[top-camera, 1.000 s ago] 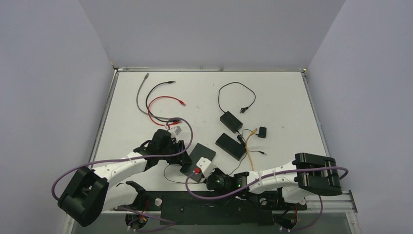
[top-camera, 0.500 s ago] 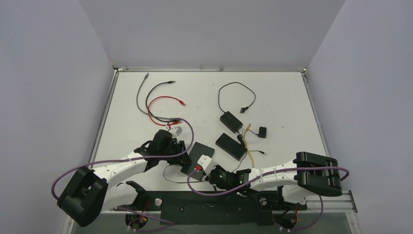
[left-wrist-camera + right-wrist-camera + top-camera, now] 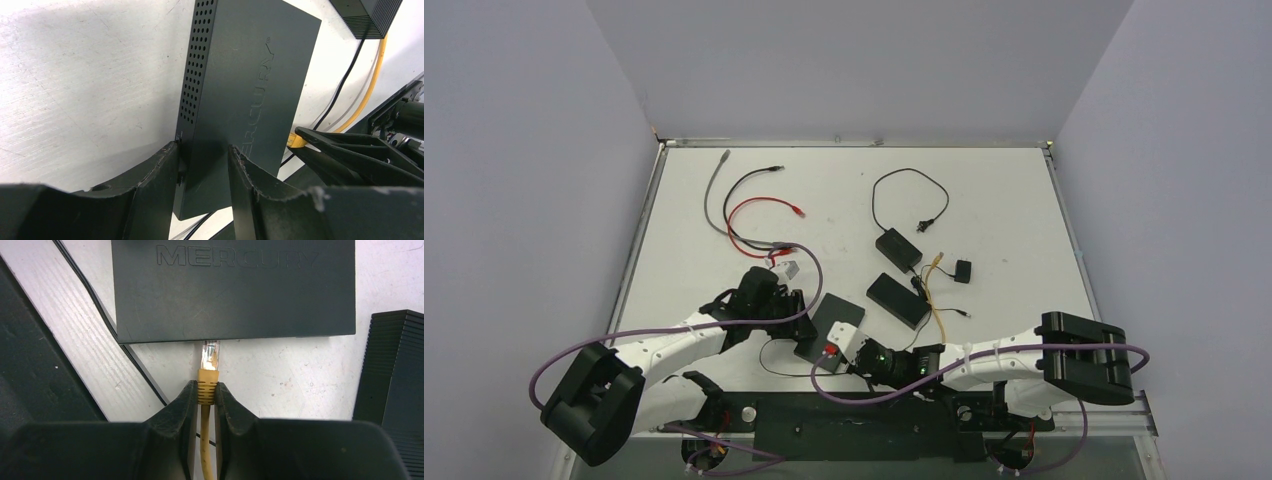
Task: Insert the plug into the switch port
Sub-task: Insert the connector into the switch port.
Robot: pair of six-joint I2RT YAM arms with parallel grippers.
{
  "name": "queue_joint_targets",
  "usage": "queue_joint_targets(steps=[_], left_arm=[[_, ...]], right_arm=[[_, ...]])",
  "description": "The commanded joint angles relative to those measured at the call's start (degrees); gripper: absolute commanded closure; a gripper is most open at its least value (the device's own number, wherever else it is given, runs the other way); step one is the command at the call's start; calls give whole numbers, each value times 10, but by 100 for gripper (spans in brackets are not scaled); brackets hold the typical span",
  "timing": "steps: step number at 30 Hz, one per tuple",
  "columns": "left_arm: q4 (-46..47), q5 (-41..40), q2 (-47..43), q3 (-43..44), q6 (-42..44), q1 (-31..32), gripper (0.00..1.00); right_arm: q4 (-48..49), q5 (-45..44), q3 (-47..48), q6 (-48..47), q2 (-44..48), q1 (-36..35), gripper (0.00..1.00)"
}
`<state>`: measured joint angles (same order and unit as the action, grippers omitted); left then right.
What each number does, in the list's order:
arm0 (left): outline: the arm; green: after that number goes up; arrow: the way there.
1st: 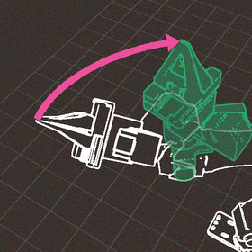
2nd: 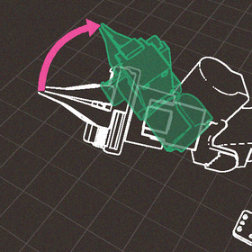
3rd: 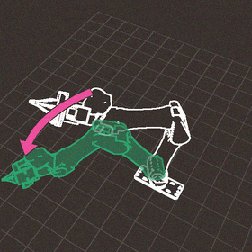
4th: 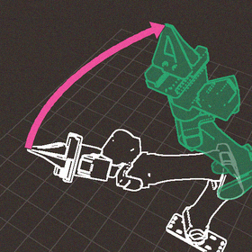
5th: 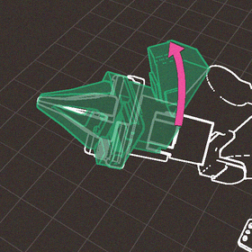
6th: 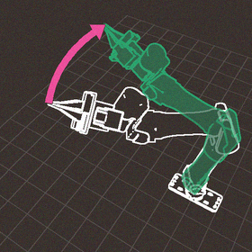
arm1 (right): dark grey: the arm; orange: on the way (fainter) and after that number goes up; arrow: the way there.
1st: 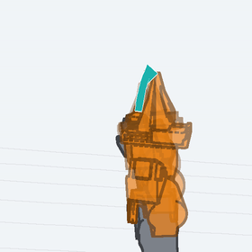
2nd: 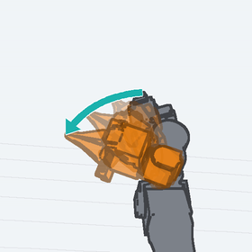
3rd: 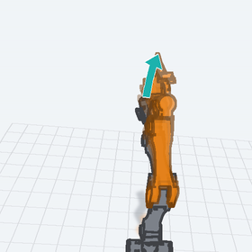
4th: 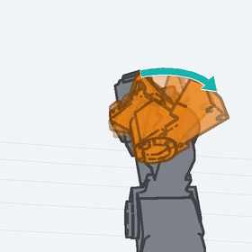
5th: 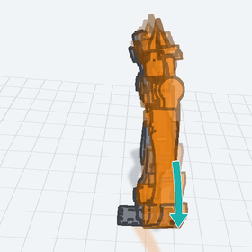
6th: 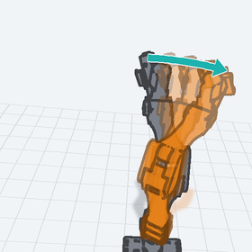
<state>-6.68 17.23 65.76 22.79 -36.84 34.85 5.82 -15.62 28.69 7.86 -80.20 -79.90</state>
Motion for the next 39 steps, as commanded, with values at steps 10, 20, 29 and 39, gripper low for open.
queue_joint_targets(steps=[10,20,29,39], left_arm=[[10,104,-30,15,-22,35,64],[1,102,-48,11,-32,43,64],[11,105,-39,8,-34,50,64],[14,110,-41,12,-34,60,64]], right_arm=[[165,26,11,-25,8,12,100],[206,4,15,-27,6,26,100],[204,88,50,-73,-12,34,100],[190,131,85,-112,-23,49,100]])
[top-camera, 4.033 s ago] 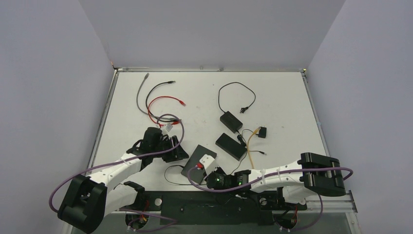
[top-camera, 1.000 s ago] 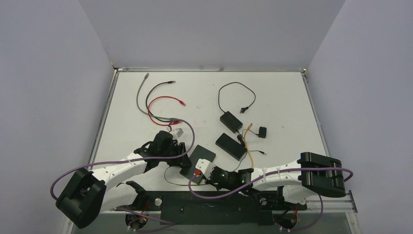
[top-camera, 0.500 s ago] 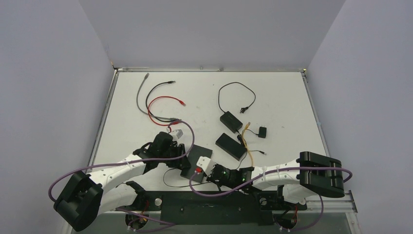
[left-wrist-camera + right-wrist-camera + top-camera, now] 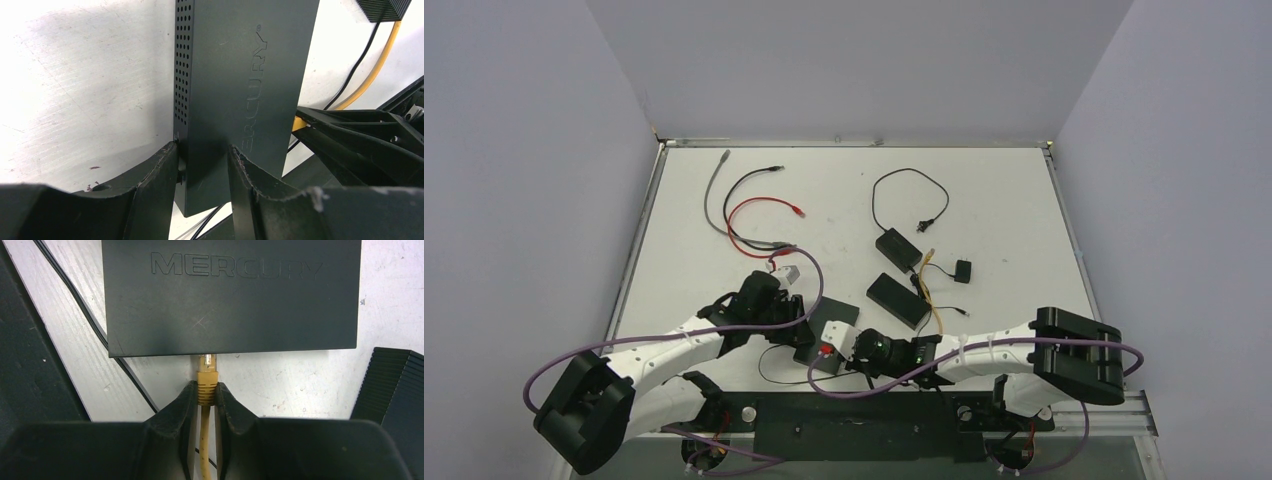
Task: Insert the plug into the switch port
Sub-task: Insert the connector into the switch port.
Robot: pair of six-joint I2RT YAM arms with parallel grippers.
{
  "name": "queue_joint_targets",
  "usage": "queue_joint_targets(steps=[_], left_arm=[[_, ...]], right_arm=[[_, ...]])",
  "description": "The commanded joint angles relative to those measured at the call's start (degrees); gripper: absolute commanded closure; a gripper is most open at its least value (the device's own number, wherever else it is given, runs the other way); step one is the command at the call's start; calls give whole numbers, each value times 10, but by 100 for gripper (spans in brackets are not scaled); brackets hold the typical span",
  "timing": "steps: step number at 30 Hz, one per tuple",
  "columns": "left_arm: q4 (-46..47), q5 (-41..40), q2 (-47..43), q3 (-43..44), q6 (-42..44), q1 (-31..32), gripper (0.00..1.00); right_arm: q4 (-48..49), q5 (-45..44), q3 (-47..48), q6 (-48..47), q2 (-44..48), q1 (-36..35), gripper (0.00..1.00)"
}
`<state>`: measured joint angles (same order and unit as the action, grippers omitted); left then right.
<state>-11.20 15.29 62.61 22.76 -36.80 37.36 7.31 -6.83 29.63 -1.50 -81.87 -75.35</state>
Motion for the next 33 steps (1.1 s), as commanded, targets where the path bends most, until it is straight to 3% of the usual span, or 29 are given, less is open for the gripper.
queue_joint_targets(steps=[1,6,12,22,28,33], left_arm=[[60,130,-10,13,-36,36,64],[46,119,-24,23,-37,37,64],[-22,46,-48,55,-33,36,62],[-154,-122,-64,123,-31,35,44],[-194,-192,-70,144,-33,34,40],[-217,-244,-77,168,-44,28,39]], right_arm=[[174,45,80,-19,-8,5,100],[161,49,82,-14,-10,9,100],[115,58,77,7,-8,14,100],[50,62,57,64,-13,14,100],[29,52,46,86,-10,13,100],[22,42,36,99,8,12,89]])
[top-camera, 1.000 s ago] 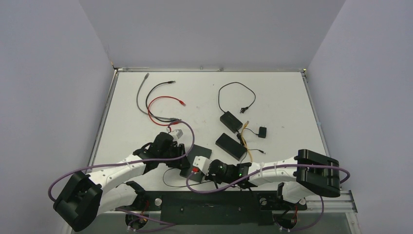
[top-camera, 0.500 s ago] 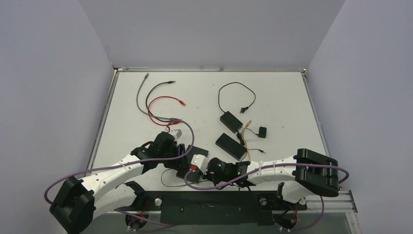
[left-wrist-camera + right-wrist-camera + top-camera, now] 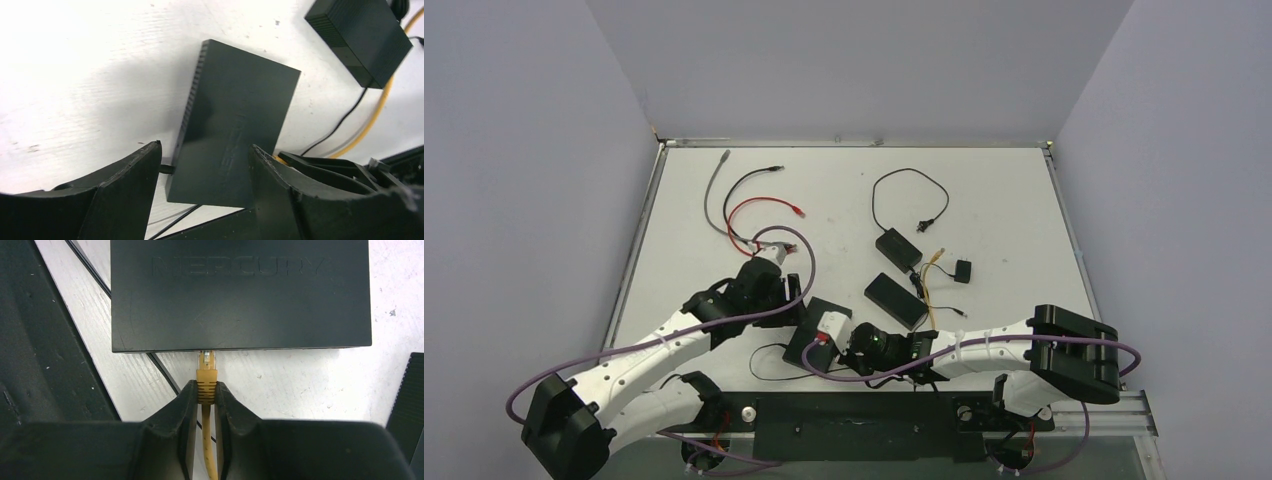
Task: Insert the plug into the switch port
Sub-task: Insert the connector into the switch port.
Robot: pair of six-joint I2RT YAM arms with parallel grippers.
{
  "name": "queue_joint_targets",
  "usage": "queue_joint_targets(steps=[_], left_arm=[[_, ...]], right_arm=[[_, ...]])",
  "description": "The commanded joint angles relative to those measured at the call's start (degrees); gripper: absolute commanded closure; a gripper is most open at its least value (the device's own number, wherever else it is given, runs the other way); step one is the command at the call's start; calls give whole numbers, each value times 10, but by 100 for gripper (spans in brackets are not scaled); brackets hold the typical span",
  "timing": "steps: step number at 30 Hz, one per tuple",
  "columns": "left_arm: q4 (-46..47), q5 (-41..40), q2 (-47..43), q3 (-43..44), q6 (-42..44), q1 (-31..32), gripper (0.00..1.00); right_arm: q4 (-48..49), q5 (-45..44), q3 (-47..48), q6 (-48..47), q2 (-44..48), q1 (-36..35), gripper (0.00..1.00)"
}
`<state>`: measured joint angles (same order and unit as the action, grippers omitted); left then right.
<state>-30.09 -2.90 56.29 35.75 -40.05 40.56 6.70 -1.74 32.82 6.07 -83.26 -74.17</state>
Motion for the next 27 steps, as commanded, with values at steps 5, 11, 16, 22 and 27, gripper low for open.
queue_joint_targets(steps=[5,11,16,22,27], left_arm=[[-32,-94,-24,61,-4,-25,38],[-18,-76,-14,93,25,-87,37],[12,-51,3,112,48,-139,37],[31,-49,67,157,49,-163,37],[55,-63,117,189,39,-181,37]], right_arm=[[-6,-49,12,30,47,1,71],[-31,-119,14,25,115,3,50],[-35,-190,13,21,180,6,49],[0,-280,2,54,256,11,48],[13,-320,-5,66,291,16,44]])
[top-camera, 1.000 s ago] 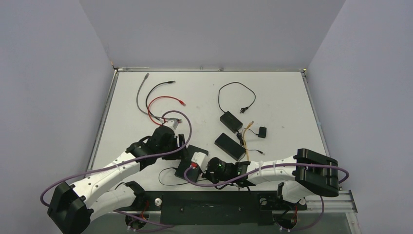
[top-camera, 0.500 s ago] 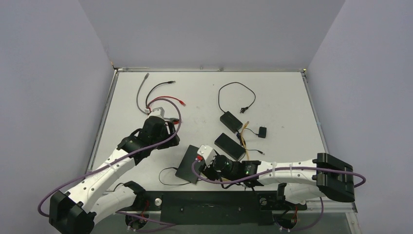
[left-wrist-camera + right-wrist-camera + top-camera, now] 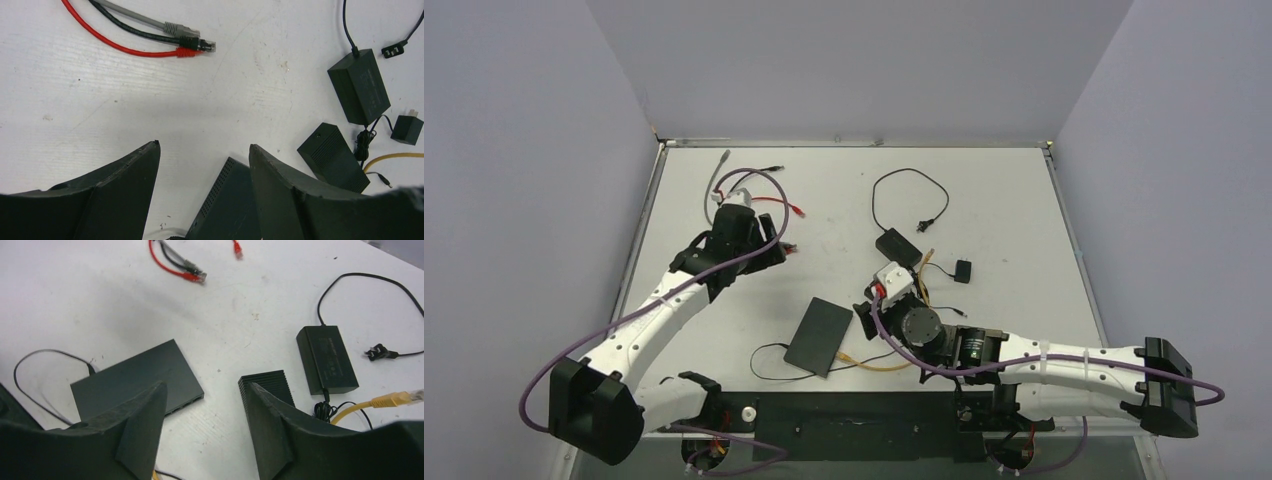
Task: Insert the plug into the switch port
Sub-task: Insert the connector into the switch port, then pick up the connector from the center of the board.
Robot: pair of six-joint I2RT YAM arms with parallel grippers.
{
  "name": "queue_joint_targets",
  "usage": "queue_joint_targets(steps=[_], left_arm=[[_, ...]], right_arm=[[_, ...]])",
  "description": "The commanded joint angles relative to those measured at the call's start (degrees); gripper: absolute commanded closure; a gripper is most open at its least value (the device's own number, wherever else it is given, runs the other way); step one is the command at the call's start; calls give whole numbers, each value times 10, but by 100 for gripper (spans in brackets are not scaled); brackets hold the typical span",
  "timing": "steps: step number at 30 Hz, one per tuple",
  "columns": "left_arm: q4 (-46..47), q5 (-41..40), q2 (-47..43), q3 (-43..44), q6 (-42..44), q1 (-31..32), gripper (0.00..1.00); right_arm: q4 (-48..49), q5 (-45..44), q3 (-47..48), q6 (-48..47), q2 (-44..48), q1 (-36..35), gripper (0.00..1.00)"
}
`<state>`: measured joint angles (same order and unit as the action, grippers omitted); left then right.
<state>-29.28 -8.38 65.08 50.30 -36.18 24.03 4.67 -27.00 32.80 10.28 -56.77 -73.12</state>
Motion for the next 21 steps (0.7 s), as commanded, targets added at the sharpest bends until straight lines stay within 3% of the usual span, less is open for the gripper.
queue_joint_targets(steps=[1,3,5,9,21], left_arm=[[51,-12,43,49,-6,-21,37],[62,-16,63,56,-17,-32,37],[83,-13,81,59,-26,-45,37],[123,-28,126,75,-25,-61,36],[94,-40,283,198,9,-154,37]], right_arm=[[41,-84,-12,37,33,7,36],[64,-90,-36,62,53,16,26],[70,-84,-51,82,67,23,22],[46,-99,-52,122,71,30,20],[85,-71,-95,157,67,32,14]])
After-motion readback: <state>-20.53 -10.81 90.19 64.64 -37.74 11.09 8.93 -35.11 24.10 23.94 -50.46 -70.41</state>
